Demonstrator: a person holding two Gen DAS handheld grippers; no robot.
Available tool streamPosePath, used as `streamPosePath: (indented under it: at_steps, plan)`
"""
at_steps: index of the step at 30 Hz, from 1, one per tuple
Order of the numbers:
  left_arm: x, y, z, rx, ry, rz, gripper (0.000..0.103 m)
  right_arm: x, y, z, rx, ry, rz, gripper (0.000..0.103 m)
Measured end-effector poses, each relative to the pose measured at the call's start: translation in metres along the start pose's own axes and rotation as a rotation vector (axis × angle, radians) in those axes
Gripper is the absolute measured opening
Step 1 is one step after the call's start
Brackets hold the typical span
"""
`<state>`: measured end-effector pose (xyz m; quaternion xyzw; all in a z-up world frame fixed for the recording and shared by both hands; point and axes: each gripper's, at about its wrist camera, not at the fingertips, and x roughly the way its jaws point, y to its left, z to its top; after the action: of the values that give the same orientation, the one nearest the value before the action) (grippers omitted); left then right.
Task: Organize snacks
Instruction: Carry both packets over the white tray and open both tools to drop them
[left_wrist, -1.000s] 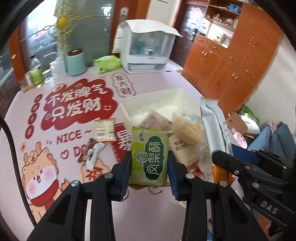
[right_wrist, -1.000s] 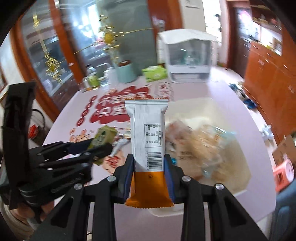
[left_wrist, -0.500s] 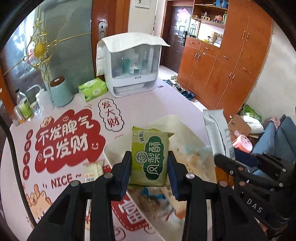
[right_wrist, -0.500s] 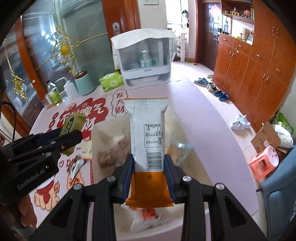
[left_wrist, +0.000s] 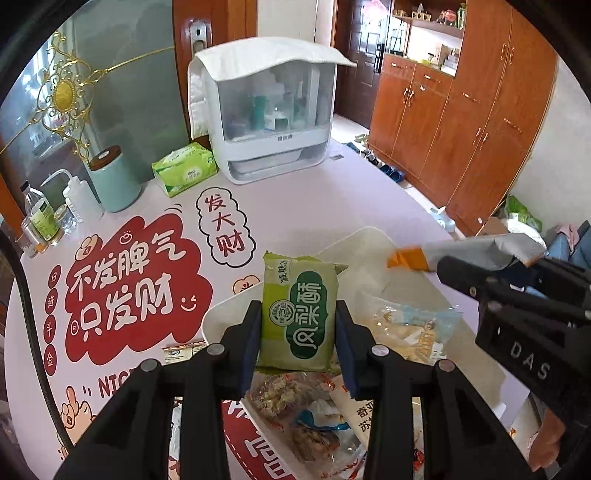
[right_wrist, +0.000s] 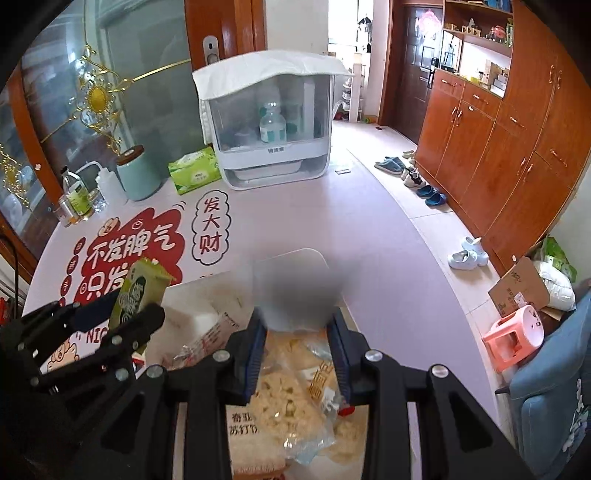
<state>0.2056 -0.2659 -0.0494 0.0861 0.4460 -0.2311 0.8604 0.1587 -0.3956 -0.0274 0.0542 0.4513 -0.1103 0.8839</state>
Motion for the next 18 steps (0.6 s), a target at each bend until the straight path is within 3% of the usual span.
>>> streamPosePath:
  at_steps: [3,5,7,10,13,15,18]
  plan:
    - [0.006,-0.002,-0.001,0.011,0.007,0.005,0.037,0.010,0.000,0.004,-0.004,0.015,-0.002,0.034]
    - [0.007,-0.003,-0.002,0.022,0.007,0.009,0.043,0.016,0.001,0.007,-0.008,0.032,0.007,0.034]
    - [0.007,-0.005,-0.004,0.028,0.006,0.016,0.066,0.022,0.001,0.007,-0.012,0.047,0.017,0.034]
    - [0.006,-0.006,-0.006,0.034,0.001,0.026,0.083,0.026,0.003,0.008,-0.016,0.058,0.016,0.034]
    - [0.006,-0.007,-0.010,0.042,0.013,0.031,0.087,0.030,0.002,0.006,-0.003,0.078,0.032,0.037]
    - [0.006,-0.007,-0.013,0.042,0.026,0.035,0.089,0.031,0.001,0.003,0.007,0.089,0.040,0.047]
    - [0.006,-0.006,-0.019,0.038,0.040,0.037,0.090,0.032,0.002,-0.001,0.011,0.093,0.046,0.051]
